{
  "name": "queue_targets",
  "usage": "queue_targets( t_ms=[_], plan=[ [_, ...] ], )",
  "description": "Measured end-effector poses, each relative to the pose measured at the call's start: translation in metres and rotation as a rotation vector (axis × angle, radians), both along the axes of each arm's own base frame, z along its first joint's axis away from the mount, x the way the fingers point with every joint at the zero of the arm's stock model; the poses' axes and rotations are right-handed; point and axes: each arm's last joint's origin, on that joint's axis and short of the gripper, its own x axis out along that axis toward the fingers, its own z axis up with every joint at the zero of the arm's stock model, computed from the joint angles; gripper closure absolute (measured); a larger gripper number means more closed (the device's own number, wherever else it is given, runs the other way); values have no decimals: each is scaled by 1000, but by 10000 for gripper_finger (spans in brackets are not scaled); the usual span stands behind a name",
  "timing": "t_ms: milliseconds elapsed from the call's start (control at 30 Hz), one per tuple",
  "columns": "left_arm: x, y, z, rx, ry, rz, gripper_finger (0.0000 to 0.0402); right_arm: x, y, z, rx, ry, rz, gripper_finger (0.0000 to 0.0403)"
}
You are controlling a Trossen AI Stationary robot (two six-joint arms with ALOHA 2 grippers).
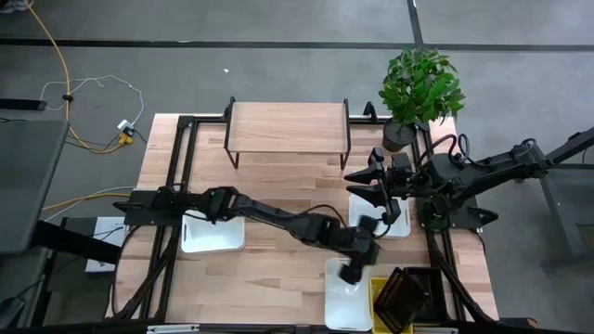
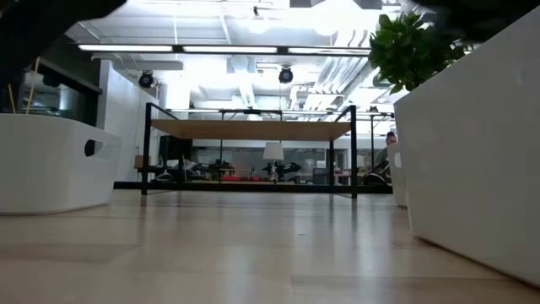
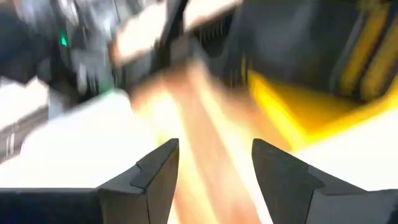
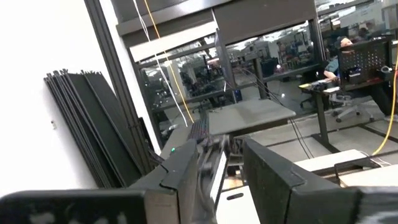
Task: Stack baskets on shelf by color
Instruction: Stack the left black bin on the stacked black bins
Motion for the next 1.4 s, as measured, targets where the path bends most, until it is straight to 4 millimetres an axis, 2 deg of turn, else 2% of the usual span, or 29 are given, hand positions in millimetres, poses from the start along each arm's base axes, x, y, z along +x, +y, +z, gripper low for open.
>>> queue_targets(
  t_ms=[233, 400, 467, 600, 667, 800, 1000, 1100, 1267, 1400],
  plan=[
    [-58, 18, 14, 46, 511, 192, 248, -1, 0, 2, -16, -18, -1, 284],
    [-82, 7, 19, 106, 607, 273, 290, -1, 0, 2, -36, -20, -5, 284],
    [-92, 1, 31, 120, 558, 282, 307, -1, 0, 2, -38, -18, -2, 284],
    [-124, -7, 48, 111, 473, 286, 336, -3, 0, 2, -42, -14, 11, 284],
    [-147, -9, 56, 96, 406, 291, 347, -3, 0, 2, -46, -12, 13, 284],
    [-200, -6, 71, 5, 148, 300, 360, -4, 0, 2, -54, -15, 11, 284],
    [-279, 6, 55, -178, -254, 259, 365, -3, -1, 1, -68, -5, -9, 284],
    [-309, 12, 43, -267, -434, 240, 365, -2, -1, 0, -72, 9, -14, 284],
    [-340, 20, 33, -367, -641, 215, 365, 7, 2, -8, -78, 52, -5, 284],
    [-348, 21, 31, -395, -679, 184, 365, 20, 8, -20, -56, 119, 82, 284]
  ],
)
